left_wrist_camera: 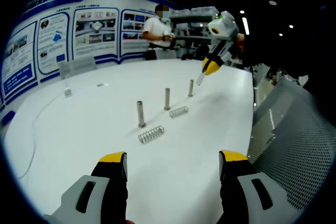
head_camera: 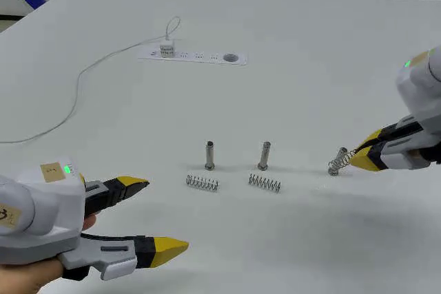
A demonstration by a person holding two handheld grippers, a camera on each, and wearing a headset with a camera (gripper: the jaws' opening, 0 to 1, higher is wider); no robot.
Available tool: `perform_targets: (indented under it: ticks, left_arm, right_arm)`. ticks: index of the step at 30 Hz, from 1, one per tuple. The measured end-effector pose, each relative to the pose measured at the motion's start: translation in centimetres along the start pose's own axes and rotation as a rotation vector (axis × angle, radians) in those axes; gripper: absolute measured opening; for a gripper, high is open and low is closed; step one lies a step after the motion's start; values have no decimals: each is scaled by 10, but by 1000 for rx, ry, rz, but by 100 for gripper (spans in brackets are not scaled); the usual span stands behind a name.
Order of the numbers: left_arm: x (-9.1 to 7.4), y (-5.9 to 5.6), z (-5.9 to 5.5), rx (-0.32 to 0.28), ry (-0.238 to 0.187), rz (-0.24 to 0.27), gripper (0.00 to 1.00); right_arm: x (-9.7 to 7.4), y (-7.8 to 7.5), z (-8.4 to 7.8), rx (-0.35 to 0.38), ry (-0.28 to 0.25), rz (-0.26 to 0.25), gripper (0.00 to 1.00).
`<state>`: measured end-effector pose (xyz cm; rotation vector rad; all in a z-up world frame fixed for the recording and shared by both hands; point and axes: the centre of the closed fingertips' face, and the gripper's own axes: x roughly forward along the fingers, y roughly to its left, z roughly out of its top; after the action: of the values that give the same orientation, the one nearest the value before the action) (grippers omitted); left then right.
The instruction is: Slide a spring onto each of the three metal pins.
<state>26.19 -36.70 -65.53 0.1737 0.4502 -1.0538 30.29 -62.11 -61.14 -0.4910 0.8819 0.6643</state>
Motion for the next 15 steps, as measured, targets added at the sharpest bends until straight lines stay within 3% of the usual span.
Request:
perform_targets:
  ticks: [8, 15]
  left_arm:
    - [-1, 1, 0, -2, -1, 2, 73]
    - [-1, 1, -1, -2, 0, 4, 73]
  right_arm:
    - [-6, -21, 7, -44, 51, -43, 11]
    - [0, -33, 2, -60, 121, -47, 11]
